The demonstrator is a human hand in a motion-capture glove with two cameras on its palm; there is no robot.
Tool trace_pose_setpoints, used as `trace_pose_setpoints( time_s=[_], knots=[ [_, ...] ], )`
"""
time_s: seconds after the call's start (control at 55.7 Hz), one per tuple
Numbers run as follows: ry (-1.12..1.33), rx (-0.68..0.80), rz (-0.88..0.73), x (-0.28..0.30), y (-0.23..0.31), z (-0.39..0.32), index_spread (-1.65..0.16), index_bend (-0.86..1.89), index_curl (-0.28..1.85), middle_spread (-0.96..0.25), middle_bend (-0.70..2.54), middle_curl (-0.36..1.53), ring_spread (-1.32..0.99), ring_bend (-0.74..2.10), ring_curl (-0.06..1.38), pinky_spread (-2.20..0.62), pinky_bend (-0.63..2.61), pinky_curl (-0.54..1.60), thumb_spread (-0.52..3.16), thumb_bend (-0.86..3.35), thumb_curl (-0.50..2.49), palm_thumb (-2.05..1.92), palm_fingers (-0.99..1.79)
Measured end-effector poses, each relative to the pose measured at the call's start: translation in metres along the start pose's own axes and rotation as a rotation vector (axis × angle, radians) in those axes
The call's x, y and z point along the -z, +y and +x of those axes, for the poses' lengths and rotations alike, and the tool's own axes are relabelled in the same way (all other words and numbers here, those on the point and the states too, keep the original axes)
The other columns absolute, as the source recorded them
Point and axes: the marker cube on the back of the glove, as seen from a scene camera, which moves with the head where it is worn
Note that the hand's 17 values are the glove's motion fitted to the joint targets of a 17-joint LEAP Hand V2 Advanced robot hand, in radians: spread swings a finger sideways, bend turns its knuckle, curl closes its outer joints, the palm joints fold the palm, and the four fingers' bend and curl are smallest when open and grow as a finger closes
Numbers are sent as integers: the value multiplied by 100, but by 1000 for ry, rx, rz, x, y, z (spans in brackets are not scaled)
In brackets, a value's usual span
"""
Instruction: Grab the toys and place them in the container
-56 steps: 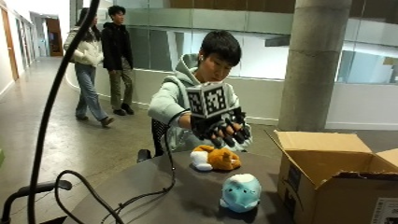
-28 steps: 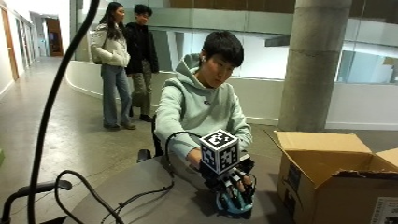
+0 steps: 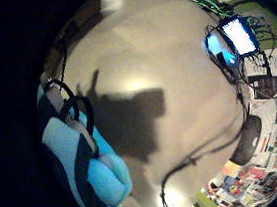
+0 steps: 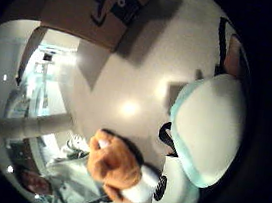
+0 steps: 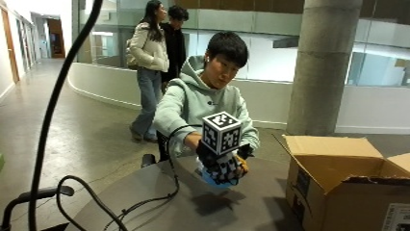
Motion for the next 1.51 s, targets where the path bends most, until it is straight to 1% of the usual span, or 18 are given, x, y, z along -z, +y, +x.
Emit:
trace_pose_setpoints(
  time_s=[0.108,0.323,0.503,0.557,0.682,0.736,0.79,0.808,0.826,0.844,0.862,0.898,0.952,1.041,1.131,1.239,1.4,1.508],
  knots=[
    [25,25,-9,49,10,-8,-34,41,72,-23,81,67,-41,114,63,-36,103,52,61,13,81,74,110],
    [56,31,109,165,17,-51,-38,46,88,-25,89,76,-43,121,69,-37,110,56,47,11,90,72,101],
    [-1,59,193,215,-1,-94,-40,47,99,-26,92,82,-44,126,72,-37,114,58,40,10,96,72,97],
    [-25,77,251,223,-12,-109,-41,47,102,-26,92,83,-44,127,73,-37,115,59,38,9,98,71,95],
    [-138,124,499,234,-44,-146,-42,46,108,-27,92,86,-43,127,74,-38,117,60,36,8,101,70,88],
    [-187,134,573,230,-58,-161,-42,43,110,-27,87,87,-43,125,74,-37,119,60,37,6,102,68,75],
    [-190,145,544,220,-75,-176,-41,30,109,-26,75,85,-41,123,75,-34,122,61,44,3,101,66,43],
    [-182,145,511,215,-80,-180,-40,26,106,-25,72,83,-39,119,74,-31,115,60,58,3,99,62,26],
    [-172,142,474,211,-84,-184,-40,24,104,-22,60,79,-36,104,71,-26,110,60,65,-3,94,54,-14],
    [-164,138,440,207,-87,-188,-39,24,102,-20,55,77,-33,93,71,-22,108,61,70,-5,91,50,-36],
    [-156,134,412,203,-89,-192,-39,19,98,-18,49,73,-28,77,66,-20,103,59,74,-10,87,40,-58],
    [-147,134,384,197,-92,-198,-38,11,90,-14,40,68,-23,57,59,-15,95,53,81,-11,81,31,-64],
    [-139,153,391,190,-93,-204,-36,5,79,-10,25,61,-18,38,49,-10,87,46,89,-10,74,20,-61],
    [-140,195,450,183,-86,-207,-33,1,66,-6,12,53,-11,20,40,-6,76,41,98,-7,65,10,-50],
    [-160,243,491,181,-69,-204,-31,3,56,-4,9,47,-8,15,36,-3,69,38,106,-3,58,7,-43],
    [-195,332,489,174,-30,-197,-30,8,48,-3,10,41,-6,14,34,-1,62,35,118,0,53,11,-35],
    [-93,470,399,124,48,-167,-29,14,43,-3,14,36,-6,17,32,-1,55,34,129,0,47,16,-18],
    [-118,414,235,77,87,-129,-29,13,40,-3,18,36,-6,19,32,0,54,34,132,-1,44,17,-9]
  ],
)
